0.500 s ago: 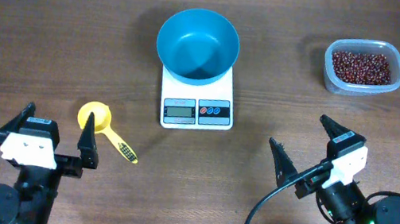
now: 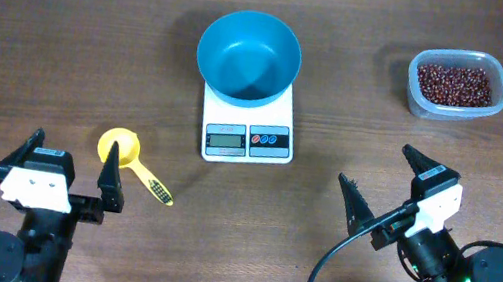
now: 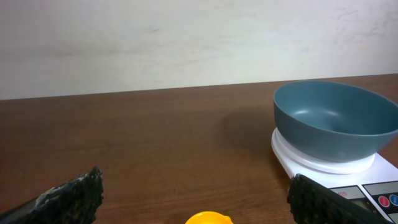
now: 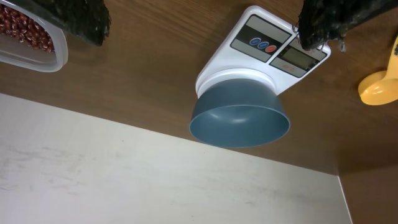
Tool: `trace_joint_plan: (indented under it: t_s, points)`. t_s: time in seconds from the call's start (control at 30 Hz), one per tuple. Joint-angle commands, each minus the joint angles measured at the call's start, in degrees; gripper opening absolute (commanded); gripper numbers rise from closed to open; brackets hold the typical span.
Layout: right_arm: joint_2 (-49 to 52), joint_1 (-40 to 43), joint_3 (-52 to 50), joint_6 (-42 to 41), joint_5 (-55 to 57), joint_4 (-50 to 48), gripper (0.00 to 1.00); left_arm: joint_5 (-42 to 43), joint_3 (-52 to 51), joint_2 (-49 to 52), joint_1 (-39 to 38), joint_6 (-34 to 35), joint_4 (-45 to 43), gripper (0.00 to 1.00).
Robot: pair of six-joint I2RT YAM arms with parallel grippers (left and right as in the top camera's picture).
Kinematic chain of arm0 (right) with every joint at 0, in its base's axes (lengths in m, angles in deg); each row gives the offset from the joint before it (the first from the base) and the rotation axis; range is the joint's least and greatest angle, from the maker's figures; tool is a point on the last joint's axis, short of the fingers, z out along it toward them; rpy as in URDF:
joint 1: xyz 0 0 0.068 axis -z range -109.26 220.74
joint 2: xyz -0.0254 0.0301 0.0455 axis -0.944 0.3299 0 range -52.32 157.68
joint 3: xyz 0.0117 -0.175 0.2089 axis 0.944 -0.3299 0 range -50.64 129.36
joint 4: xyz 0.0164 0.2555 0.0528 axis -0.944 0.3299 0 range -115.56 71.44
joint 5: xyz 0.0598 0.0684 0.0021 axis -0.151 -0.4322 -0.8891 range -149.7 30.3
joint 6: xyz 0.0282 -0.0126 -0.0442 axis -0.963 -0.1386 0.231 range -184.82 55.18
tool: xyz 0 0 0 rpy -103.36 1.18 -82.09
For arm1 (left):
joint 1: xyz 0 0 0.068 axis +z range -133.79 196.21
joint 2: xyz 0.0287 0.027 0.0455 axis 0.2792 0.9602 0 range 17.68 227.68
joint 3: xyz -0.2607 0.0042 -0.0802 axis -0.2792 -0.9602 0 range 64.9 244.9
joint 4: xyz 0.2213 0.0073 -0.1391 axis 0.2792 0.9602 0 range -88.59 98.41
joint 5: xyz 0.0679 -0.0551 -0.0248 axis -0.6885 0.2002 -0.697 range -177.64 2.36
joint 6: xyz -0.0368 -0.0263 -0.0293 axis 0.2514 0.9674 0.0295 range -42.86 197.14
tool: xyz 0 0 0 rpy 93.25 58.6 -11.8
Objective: Scoop item into bowl and weigh 50g on scale
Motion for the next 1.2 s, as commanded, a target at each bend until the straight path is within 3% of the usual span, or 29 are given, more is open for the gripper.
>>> trace_joint_plan:
  t_s: [0.0,0.97,1.03,1.17]
  points:
    - [-0.4,-0.5,-0.5,-0.2,0.5,0.0,0.99,-0.4,-0.2,-0.3,-0.2,0.5,0.3,0.99]
    - [-0.4,-0.5,-0.5,-0.2,0.5,0.0,0.99,-0.5,-0.2,-0.3,-0.2,0.3,0.3,0.99]
    - [-0.4,-0.5,-0.5,-0.2,0.5,0.0,0.99,-8.9,-0.2,-0.3,-0.2,-10.1,-0.2,0.99]
    - [-0.4,-0.5,-0.5,-0.2,0.5,0.0,0.99,-11.8,-0.2,-0.3,-0.2,-12.2,-0.4,0.99]
